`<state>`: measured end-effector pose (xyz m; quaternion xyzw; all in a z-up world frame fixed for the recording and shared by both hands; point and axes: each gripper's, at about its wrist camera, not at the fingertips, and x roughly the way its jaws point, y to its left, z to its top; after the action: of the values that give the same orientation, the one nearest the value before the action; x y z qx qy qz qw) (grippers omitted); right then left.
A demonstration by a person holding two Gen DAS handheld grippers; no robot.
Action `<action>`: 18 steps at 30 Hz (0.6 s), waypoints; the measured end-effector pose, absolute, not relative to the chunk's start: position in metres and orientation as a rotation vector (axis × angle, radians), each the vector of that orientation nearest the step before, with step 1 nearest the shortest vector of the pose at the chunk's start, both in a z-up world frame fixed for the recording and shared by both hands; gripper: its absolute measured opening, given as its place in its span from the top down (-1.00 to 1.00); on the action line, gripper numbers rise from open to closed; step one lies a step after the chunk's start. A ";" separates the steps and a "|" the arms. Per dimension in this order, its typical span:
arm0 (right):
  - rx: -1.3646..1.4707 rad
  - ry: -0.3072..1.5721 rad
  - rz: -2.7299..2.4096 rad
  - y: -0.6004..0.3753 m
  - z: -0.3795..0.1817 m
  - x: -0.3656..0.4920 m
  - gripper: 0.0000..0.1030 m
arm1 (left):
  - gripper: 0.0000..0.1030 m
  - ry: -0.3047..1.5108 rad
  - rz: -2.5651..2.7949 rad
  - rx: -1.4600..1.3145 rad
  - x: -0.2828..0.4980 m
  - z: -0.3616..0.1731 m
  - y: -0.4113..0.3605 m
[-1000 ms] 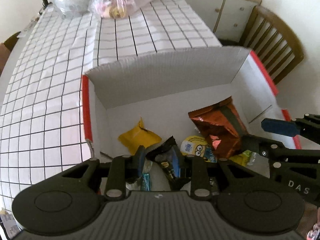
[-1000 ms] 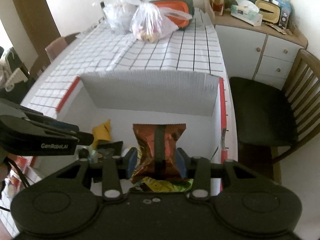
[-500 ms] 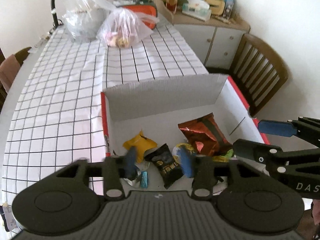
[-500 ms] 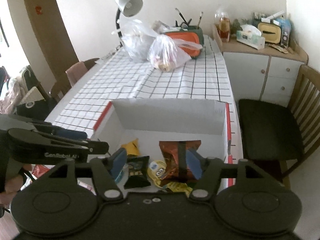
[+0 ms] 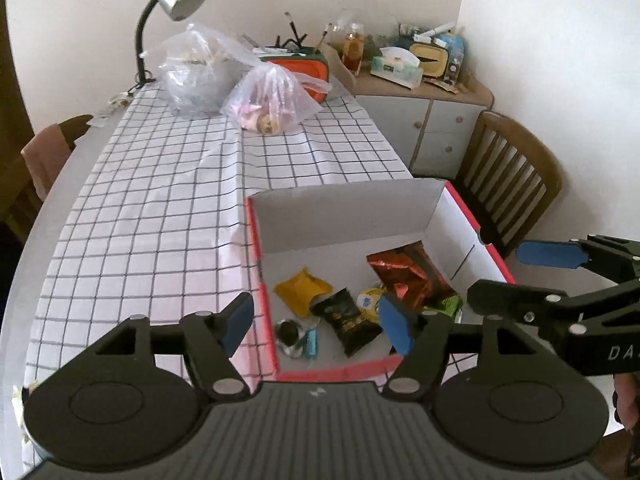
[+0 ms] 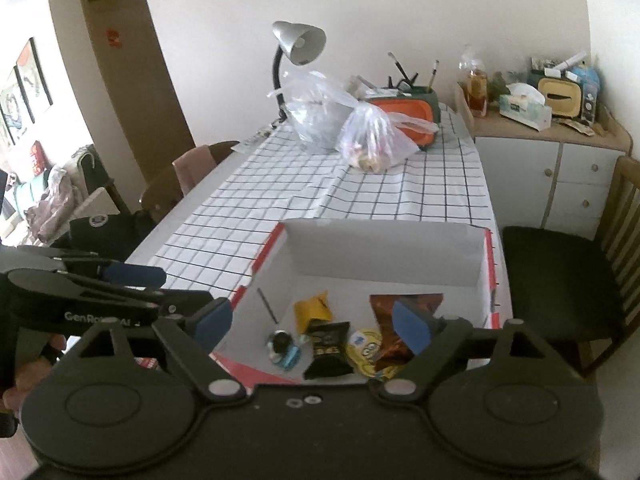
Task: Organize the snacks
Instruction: 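Move both tools back to the red chip bag on the table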
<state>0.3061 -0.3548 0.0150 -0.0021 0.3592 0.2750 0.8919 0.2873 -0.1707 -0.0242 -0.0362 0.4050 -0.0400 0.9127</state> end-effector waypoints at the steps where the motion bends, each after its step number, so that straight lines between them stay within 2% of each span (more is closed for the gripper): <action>1: -0.008 0.740 0.571 -0.352 0.015 0.302 -0.90 | -0.35 0.833 -0.077 -0.080 0.282 -0.025 -0.166; 9: 0.002 0.752 0.599 -0.324 0.011 0.276 -0.99 | -0.40 0.831 -0.036 -0.128 0.246 -0.029 -0.121; 18: -0.007 0.793 0.582 -0.269 -0.006 0.249 -0.99 | -0.42 0.830 -0.014 -0.157 0.216 -0.039 -0.053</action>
<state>0.2494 -0.2691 -0.0060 -0.0031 0.3808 0.2794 0.8814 0.2159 -0.0532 -0.0389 -0.0761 0.4026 -0.0067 0.9122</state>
